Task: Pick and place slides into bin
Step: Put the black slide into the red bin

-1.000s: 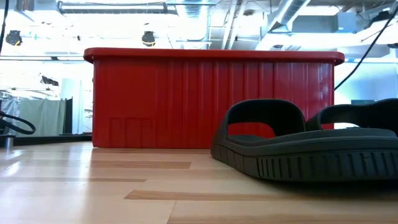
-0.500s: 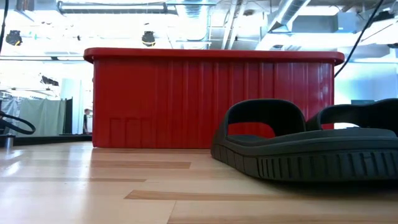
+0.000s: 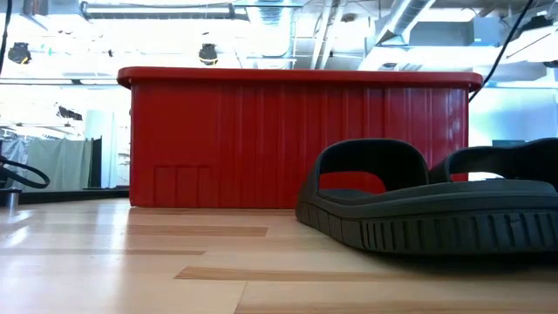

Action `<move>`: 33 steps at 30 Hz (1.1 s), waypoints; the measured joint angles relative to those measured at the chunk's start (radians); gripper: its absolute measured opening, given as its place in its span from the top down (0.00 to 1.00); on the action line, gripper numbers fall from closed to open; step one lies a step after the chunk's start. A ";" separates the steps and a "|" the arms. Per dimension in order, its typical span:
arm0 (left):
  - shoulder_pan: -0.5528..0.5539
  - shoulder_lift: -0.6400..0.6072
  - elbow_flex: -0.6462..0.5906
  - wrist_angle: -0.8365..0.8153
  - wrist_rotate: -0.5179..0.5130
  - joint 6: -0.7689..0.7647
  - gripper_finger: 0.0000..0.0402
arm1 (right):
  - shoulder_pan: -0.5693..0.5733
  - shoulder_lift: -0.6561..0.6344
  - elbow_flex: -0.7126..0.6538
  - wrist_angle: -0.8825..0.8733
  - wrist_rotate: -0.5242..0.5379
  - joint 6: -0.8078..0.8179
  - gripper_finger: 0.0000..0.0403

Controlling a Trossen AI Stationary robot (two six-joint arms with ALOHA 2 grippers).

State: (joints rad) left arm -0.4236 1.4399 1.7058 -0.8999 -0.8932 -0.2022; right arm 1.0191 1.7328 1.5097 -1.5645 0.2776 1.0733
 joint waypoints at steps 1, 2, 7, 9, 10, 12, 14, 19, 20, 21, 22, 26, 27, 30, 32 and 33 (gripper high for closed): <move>0.000 0.000 0.000 0.000 0.000 -0.001 0.45 | 0.007 0.016 0.000 -0.003 0.020 0.009 0.51; 0.000 0.000 0.000 0.000 0.000 -0.001 0.45 | 0.012 0.031 0.000 -0.002 0.038 0.014 0.52; 0.000 0.000 0.000 0.001 0.002 -0.008 0.45 | 0.015 0.117 0.000 -0.007 0.098 0.022 0.58; 0.000 0.000 0.000 0.008 0.002 -0.011 0.45 | 0.015 0.151 0.000 -0.006 0.121 0.027 0.59; 0.000 0.000 0.000 0.016 0.002 -0.011 0.45 | 0.013 0.165 0.000 -0.007 0.134 0.029 0.59; 0.000 0.000 0.000 0.034 0.004 -0.011 0.45 | 0.010 0.193 0.000 -0.007 0.157 0.047 0.60; 0.000 0.000 0.000 0.043 0.023 -0.011 0.45 | 0.006 0.213 -0.001 -0.006 0.175 0.057 0.59; 0.000 0.000 0.000 0.044 0.026 -0.011 0.45 | 0.006 0.210 -0.042 0.027 0.188 0.128 0.55; 0.000 0.000 0.000 0.044 0.027 -0.009 0.45 | 0.006 0.199 -0.063 0.045 0.174 0.137 0.53; 0.000 0.000 0.000 0.044 0.027 -0.005 0.45 | 0.004 0.184 -0.083 0.058 0.157 0.138 0.52; 0.000 0.000 0.000 0.044 0.027 0.002 0.45 | 0.001 0.169 -0.100 0.069 0.142 0.134 0.51; 0.000 0.000 0.000 0.045 0.026 0.018 0.45 | -0.009 0.110 -0.160 0.101 0.121 0.104 0.46; 0.000 0.000 0.000 0.045 0.026 0.019 0.45 | -0.014 0.096 -0.169 0.105 0.121 0.089 0.45; 0.000 0.000 0.000 0.043 0.026 0.021 0.45 | -0.031 0.054 -0.213 0.157 0.120 0.036 0.43; 0.000 0.000 0.000 0.039 0.025 0.023 0.45 | -0.042 0.035 -0.251 0.229 0.107 -0.020 0.42; 0.000 0.000 0.000 0.033 0.025 0.023 0.45 | -0.049 0.028 -0.269 0.260 0.093 -0.052 0.42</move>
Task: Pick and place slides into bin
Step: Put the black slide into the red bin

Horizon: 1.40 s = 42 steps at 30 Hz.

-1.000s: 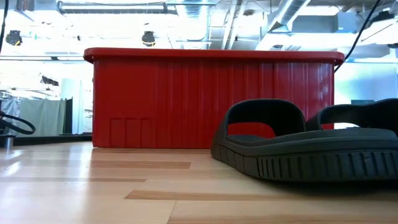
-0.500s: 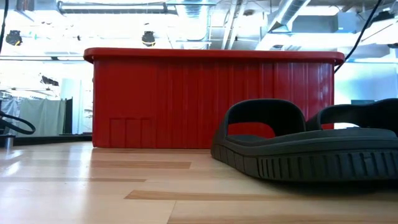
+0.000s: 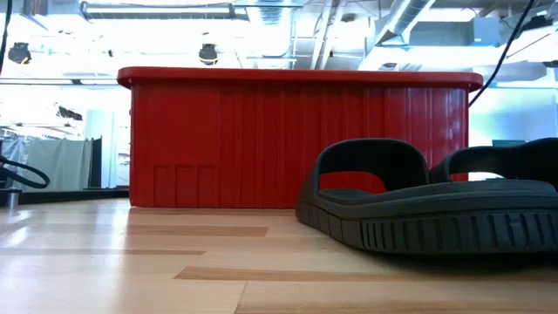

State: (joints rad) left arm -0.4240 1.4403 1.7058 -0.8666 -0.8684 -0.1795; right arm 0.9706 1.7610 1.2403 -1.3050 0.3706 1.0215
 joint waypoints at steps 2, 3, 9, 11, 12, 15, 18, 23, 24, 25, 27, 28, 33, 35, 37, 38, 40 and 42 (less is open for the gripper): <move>0.000 0.000 0.000 -0.014 0.000 0.000 0.45 | -0.014 -0.009 -0.028 0.032 -0.026 -0.044 0.42; 0.000 0.000 0.000 -0.020 0.000 0.000 0.45 | -0.019 -0.009 -0.037 0.028 -0.031 -0.050 0.42; 0.000 0.000 0.000 -0.029 -0.001 -0.006 0.45 | -0.033 -0.007 -0.040 0.006 -0.002 -0.058 0.42; 0.000 0.000 0.000 -0.029 -0.009 -0.006 0.45 | -0.032 -0.007 -0.049 0.040 -0.005 -0.083 0.42; 0.000 0.000 0.000 -0.029 -0.009 -0.006 0.45 | -0.032 -0.007 -0.061 0.061 -0.017 -0.091 0.42; 0.000 0.000 0.000 -0.029 -0.010 -0.006 0.45 | -0.031 -0.007 -0.099 0.100 -0.052 -0.094 0.42; 0.000 0.000 0.000 -0.029 -0.010 -0.008 0.45 | -0.032 -0.007 -0.114 0.097 -0.056 -0.069 0.42; 0.000 0.000 0.000 -0.029 -0.010 -0.013 0.45 | -0.043 -0.007 -0.121 0.077 -0.050 -0.054 0.42; 0.000 0.000 0.000 -0.029 -0.010 -0.013 0.45 | -0.046 -0.007 -0.128 0.085 -0.048 -0.055 0.42; 0.000 0.000 0.000 -0.029 -0.010 -0.013 0.45 | -0.050 -0.007 -0.137 0.095 -0.049 -0.055 0.42; 0.000 0.000 0.000 -0.030 -0.010 -0.013 0.45 | -0.057 -0.007 -0.155 0.118 -0.052 -0.055 0.42; 0.000 0.000 0.000 -0.031 -0.010 -0.013 0.45 | -0.061 -0.007 -0.164 0.126 -0.053 -0.056 0.42; 0.000 0.000 0.000 -0.034 -0.010 -0.013 0.45 | -0.075 -0.007 -0.181 0.141 -0.051 -0.056 0.42; 0.000 0.000 0.000 -0.034 -0.010 -0.013 0.45 | -0.079 -0.007 -0.181 0.147 -0.044 -0.065 0.42; 0.000 0.000 0.000 -0.034 -0.010 -0.013 0.45 | -0.083 -0.007 -0.181 0.159 -0.029 -0.078 0.43; 0.000 0.000 0.000 -0.034 -0.010 -0.013 0.45 | -0.083 -0.007 -0.181 0.164 -0.023 -0.081 0.44; 0.000 0.000 0.000 -0.035 -0.010 -0.013 0.45 | -0.084 -0.007 -0.181 0.166 -0.006 -0.084 0.47; 0.000 0.000 0.000 -0.039 -0.010 -0.013 0.45 | -0.083 -0.007 -0.181 0.166 0.006 -0.082 0.51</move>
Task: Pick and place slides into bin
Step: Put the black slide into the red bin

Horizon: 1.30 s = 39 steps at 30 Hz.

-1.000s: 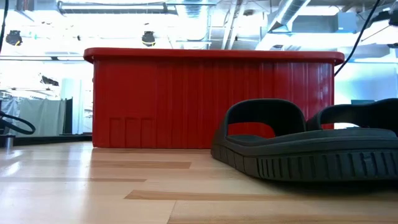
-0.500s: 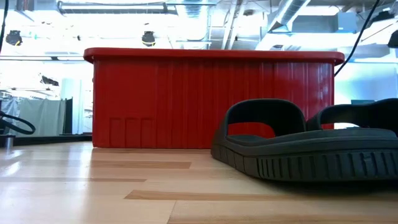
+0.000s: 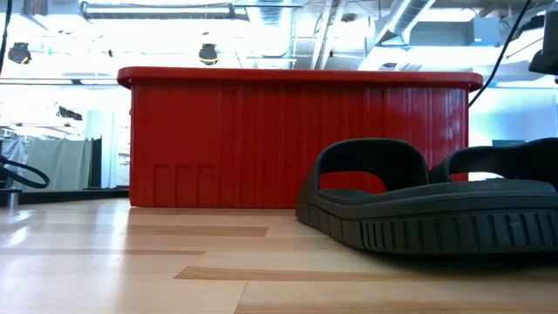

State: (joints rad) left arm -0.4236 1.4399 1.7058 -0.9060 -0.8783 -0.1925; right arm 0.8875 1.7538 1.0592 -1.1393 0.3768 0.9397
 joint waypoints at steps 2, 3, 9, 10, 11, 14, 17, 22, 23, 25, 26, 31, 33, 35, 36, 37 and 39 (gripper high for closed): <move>0.000 0.000 0.000 -0.004 0.000 -0.003 0.45 | 0.000 0.000 0.000 0.000 0.007 0.001 0.56; 0.000 0.000 0.000 -0.004 0.000 -0.004 0.45 | 0.000 0.000 0.000 -0.001 0.010 0.002 0.59; 0.000 0.000 0.000 -0.004 0.000 -0.009 0.45 | 0.000 0.000 0.000 -0.010 0.027 0.002 0.82; 0.000 0.000 0.000 -0.004 0.000 -0.011 0.45 | 0.000 0.000 0.000 -0.013 0.029 0.002 0.86; 0.000 0.000 0.000 -0.004 0.000 -0.011 0.45 | 0.000 0.000 0.000 -0.015 0.029 0.002 0.90; 0.000 0.000 0.000 -0.004 0.000 -0.011 0.45 | 0.000 0.000 0.000 -0.022 0.028 0.002 0.98; 0.000 0.000 0.000 -0.004 0.000 -0.012 0.45 | 0.000 0.000 0.001 -0.038 0.025 0.034 0.97; 0.000 0.000 0.000 -0.004 0.000 -0.012 0.45 | 0.014 -0.008 0.032 -0.108 0.012 0.080 0.99; 0.000 0.000 0.000 -0.004 0.000 -0.012 0.45 | 0.016 -0.017 0.041 -0.116 0.010 0.094 0.99; 0.000 0.000 0.000 -0.004 0.000 -0.012 0.45 | 0.023 -0.039 0.054 -0.134 0.007 0.132 0.98; 0.000 0.000 0.000 -0.004 0.000 -0.012 0.45 | 0.030 -0.052 0.058 -0.148 0.007 0.149 0.99; 0.000 0.000 0.000 -0.004 0.000 -0.011 0.45 | 0.057 -0.121 0.101 -0.195 0.013 0.223 0.99; 0.000 0.000 0.000 -0.004 0.000 -0.011 0.45 | 0.066 -0.146 0.122 -0.210 0.013 0.231 0.99; 0.000 0.000 0.000 -0.004 0.000 -0.001 0.45 | 0.074 -0.174 0.146 -0.211 0.014 0.231 0.99; 0.000 0.000 0.000 -0.004 0.000 0.005 0.45 | 0.076 -0.186 0.158 -0.214 0.014 0.231 0.99; 0.000 0.000 0.000 -0.004 0.001 0.008 0.45 | 0.075 -0.197 0.170 -0.216 0.014 0.230 0.99; 0.000 0.000 0.000 -0.004 0.005 0.017 0.45 | 0.075 -0.219 0.196 -0.216 0.020 0.230 1.00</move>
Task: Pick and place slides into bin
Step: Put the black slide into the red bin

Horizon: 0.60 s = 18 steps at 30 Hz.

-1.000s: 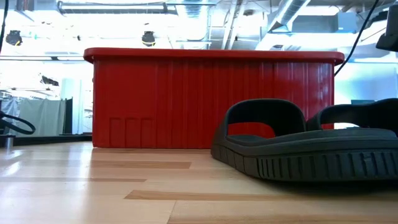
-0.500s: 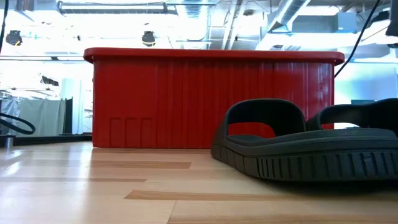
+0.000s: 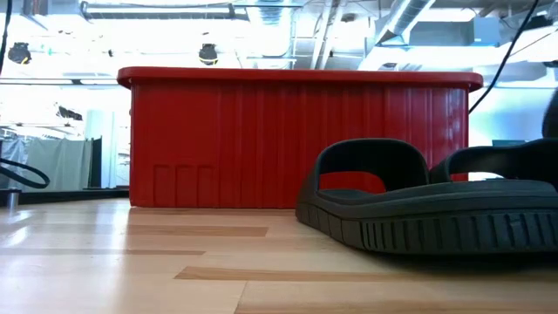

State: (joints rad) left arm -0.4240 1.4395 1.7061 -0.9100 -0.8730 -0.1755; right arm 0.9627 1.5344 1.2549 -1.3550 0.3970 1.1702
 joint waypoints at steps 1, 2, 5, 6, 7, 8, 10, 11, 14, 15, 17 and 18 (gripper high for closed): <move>0.000 0.000 0.000 0.000 0.001 0.006 0.45 | 0.000 -0.012 0.012 0.001 0.003 0.000 1.00; 0.000 0.000 0.000 0.000 0.001 0.013 0.45 | 0.000 -0.024 0.024 -0.001 0.008 0.000 1.00; 0.000 0.000 0.000 0.002 0.002 0.032 0.45 | -0.003 -0.049 0.068 0.001 0.033 -0.013 1.00; 0.000 0.000 0.000 0.002 0.002 0.032 0.45 | -0.003 -0.055 0.084 0.000 0.041 -0.018 1.00; 0.000 0.000 0.000 0.002 0.002 0.032 0.45 | -0.006 -0.062 0.099 -0.001 0.053 -0.024 1.00; 0.000 0.000 0.000 0.002 0.002 0.034 0.45 | -0.010 -0.069 0.115 -0.002 0.062 -0.032 1.00; 0.000 0.000 0.000 0.002 0.002 0.038 0.45 | -0.019 -0.081 0.148 0.000 0.082 -0.058 1.00; 0.000 0.000 0.000 0.002 0.002 0.039 0.45 | -0.025 -0.086 0.164 0.000 0.093 -0.072 1.00; 0.000 0.000 0.000 0.002 0.002 0.041 0.45 | -0.050 -0.098 0.214 0.001 0.136 -0.127 1.00; 0.000 0.000 0.000 0.002 0.003 0.041 0.45 | -0.060 -0.098 0.233 0.000 0.152 -0.151 1.00; 0.000 0.000 0.000 0.001 0.003 0.042 0.45 | -0.084 -0.098 0.275 0.001 0.188 -0.214 1.00; 0.000 0.000 0.000 0.000 0.003 0.043 0.45 | -0.098 -0.098 0.295 0.001 0.204 -0.249 1.00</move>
State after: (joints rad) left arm -0.4240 1.4395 1.7061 -0.9096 -0.8700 -0.1325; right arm 0.8651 1.4364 1.5499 -1.3539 0.6009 0.9209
